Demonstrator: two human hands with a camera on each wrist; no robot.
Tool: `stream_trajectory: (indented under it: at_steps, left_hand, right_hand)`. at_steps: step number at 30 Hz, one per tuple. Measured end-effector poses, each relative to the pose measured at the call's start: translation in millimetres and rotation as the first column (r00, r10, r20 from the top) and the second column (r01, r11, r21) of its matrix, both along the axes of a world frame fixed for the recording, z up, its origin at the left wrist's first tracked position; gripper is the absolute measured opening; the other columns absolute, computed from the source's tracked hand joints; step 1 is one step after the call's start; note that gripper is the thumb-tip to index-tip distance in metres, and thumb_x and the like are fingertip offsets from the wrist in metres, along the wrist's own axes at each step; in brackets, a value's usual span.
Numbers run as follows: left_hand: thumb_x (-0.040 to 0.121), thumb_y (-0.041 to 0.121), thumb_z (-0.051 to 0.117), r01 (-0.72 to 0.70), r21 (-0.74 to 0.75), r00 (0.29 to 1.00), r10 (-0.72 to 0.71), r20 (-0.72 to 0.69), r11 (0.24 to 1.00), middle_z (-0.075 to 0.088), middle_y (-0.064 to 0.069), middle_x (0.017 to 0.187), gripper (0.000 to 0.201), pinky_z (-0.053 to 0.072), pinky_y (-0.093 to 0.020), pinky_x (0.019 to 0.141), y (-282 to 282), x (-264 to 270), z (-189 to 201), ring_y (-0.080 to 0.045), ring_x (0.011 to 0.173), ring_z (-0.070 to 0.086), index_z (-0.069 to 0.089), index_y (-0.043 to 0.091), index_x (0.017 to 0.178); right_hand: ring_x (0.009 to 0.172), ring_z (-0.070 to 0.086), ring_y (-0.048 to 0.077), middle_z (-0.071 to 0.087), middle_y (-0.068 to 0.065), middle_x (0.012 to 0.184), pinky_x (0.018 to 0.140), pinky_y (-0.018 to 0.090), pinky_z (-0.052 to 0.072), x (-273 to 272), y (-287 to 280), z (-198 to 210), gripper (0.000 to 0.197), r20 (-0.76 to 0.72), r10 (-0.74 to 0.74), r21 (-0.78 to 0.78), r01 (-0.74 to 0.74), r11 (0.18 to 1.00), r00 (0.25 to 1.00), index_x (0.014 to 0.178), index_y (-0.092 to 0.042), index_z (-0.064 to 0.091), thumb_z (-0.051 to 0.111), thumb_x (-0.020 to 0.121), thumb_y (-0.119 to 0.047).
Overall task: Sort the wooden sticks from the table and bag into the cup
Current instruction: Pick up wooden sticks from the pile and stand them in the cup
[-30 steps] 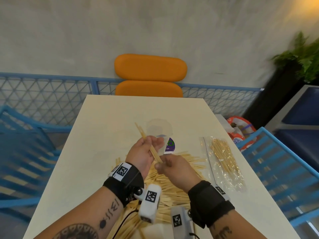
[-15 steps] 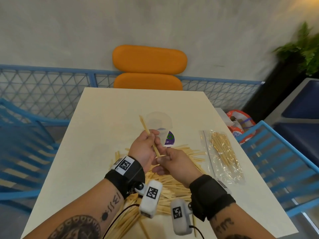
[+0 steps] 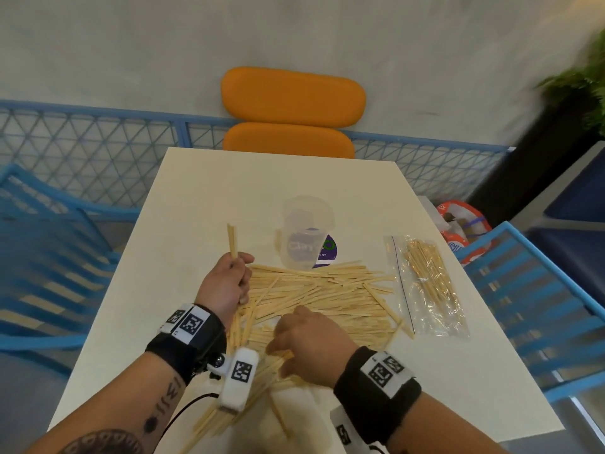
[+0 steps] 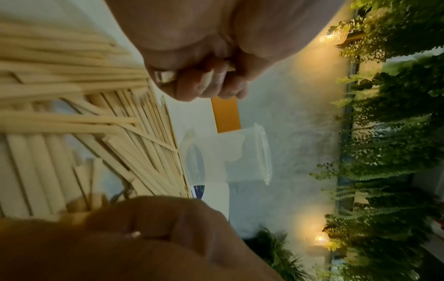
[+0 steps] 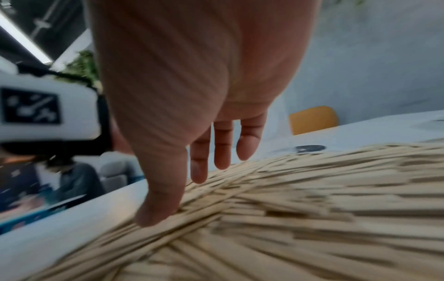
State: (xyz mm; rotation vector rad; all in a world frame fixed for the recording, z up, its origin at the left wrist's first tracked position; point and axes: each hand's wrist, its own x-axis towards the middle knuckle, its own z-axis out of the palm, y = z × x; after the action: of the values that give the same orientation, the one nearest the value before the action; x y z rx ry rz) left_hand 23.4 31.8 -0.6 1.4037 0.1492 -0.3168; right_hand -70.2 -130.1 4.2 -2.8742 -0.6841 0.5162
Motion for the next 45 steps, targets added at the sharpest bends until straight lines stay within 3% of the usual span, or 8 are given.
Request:
stream_trajectory:
  at_steps: [9,14,24,28,33,37,40,45]
  left_hand:
    - [0.108,0.016,0.034,-0.182,-0.067,0.983,0.180,-0.031,0.981,0.044,0.001,0.068,0.026,0.027,-0.023,0.043,33.5,8.2,7.0,-0.012,0.050,0.029,0.057,0.015,0.098]
    - [0.108,0.015,0.033,-0.163,-0.058,0.986,0.161,-0.045,0.985,0.044,0.000,0.068,0.026,0.026,-0.023,0.042,34.9,2.2,6.9,-0.013,0.050,0.028,0.057,0.014,0.098]
    - [0.108,0.016,0.034,-0.146,-0.047,0.988,0.143,-0.060,0.988,0.045,0.000,0.067,0.026,0.025,-0.029,0.050,41.4,-2.7,2.5,-0.012,0.050,0.029,0.058,0.013,0.098]
    - [0.108,0.016,0.034,-0.041,0.056,0.998,0.043,-0.038,0.998,0.048,0.000,0.066,0.027,0.028,-0.029,0.049,32.1,-12.1,-6.4,-0.013,0.050,0.033,0.059,0.013,0.098]
    - [0.107,0.016,0.033,-0.048,0.131,0.999,0.051,-0.016,0.990,0.050,0.001,0.067,0.028,0.029,-0.027,0.046,28.7,-14.0,-11.8,-0.013,0.049,0.034,0.059,0.015,0.096]
    - [0.107,0.016,0.034,-0.075,0.115,0.997,0.074,0.014,0.991,0.051,0.001,0.068,0.028,0.030,-0.028,0.047,36.6,-9.4,-5.9,-0.013,0.050,0.036,0.059,0.016,0.096]
    - [0.107,0.016,0.035,-0.139,0.065,0.990,0.136,0.042,0.988,0.052,0.002,0.067,0.028,0.031,-0.028,0.049,49.2,4.0,3.7,-0.013,0.051,0.037,0.060,0.017,0.096]
    - [0.107,0.016,0.034,-0.204,0.020,0.978,0.203,0.049,0.979,0.057,-0.001,0.070,0.028,0.032,-0.029,0.051,55.6,13.6,16.0,-0.014,0.053,0.042,0.060,0.016,0.095]
  right_hand:
    - [0.094,0.039,0.021,0.059,0.001,0.115,0.071,0.036,0.040,-1.1,54.8,-5.6,0.050,0.003,0.352,-0.049,-0.351,0.935,0.936,0.127,-0.030,0.067,0.080,0.079,-0.041]
    - [0.096,0.054,0.034,0.063,0.008,0.101,0.061,0.038,0.047,9.2,49.3,-18.1,0.018,0.064,0.314,-0.058,-0.310,0.949,0.947,0.103,-0.016,0.076,0.071,0.087,-0.012]
    - [0.105,0.044,0.023,0.060,-0.002,0.112,0.079,0.040,0.044,13.6,40.0,-13.0,0.043,0.041,0.239,-0.047,-0.237,0.970,0.970,0.123,-0.031,0.067,0.074,0.082,-0.043]
    - [0.101,0.048,0.025,0.063,-0.001,0.105,0.074,0.040,0.046,13.2,46.9,-17.8,0.022,0.071,0.278,-0.074,-0.273,0.959,0.958,0.109,-0.028,0.074,0.071,0.088,-0.030]
    - [0.091,0.051,0.026,0.065,0.001,0.090,0.066,0.037,0.044,19.2,33.8,-20.1,0.014,0.124,0.195,-0.022,-0.193,0.981,0.973,0.097,-0.024,0.078,0.067,0.088,-0.021]
    - [0.094,0.049,0.022,0.066,-0.001,0.098,0.077,0.041,0.049,24.9,20.5,-7.7,0.018,0.172,0.084,0.017,-0.089,0.996,0.981,0.101,-0.022,0.076,0.058,0.096,-0.020]
    - [0.102,0.049,0.022,0.067,0.000,0.107,0.086,0.033,0.042,31.4,5.8,6.1,0.020,0.188,-0.050,0.138,0.024,0.990,0.981,0.108,-0.017,0.074,0.056,0.100,-0.022]
    - [0.101,0.059,0.017,0.072,-0.001,0.102,0.085,0.014,0.038,35.9,-17.2,25.8,0.015,0.182,-0.433,0.504,0.294,0.812,0.883,0.105,-0.015,0.077,0.068,0.094,-0.019]
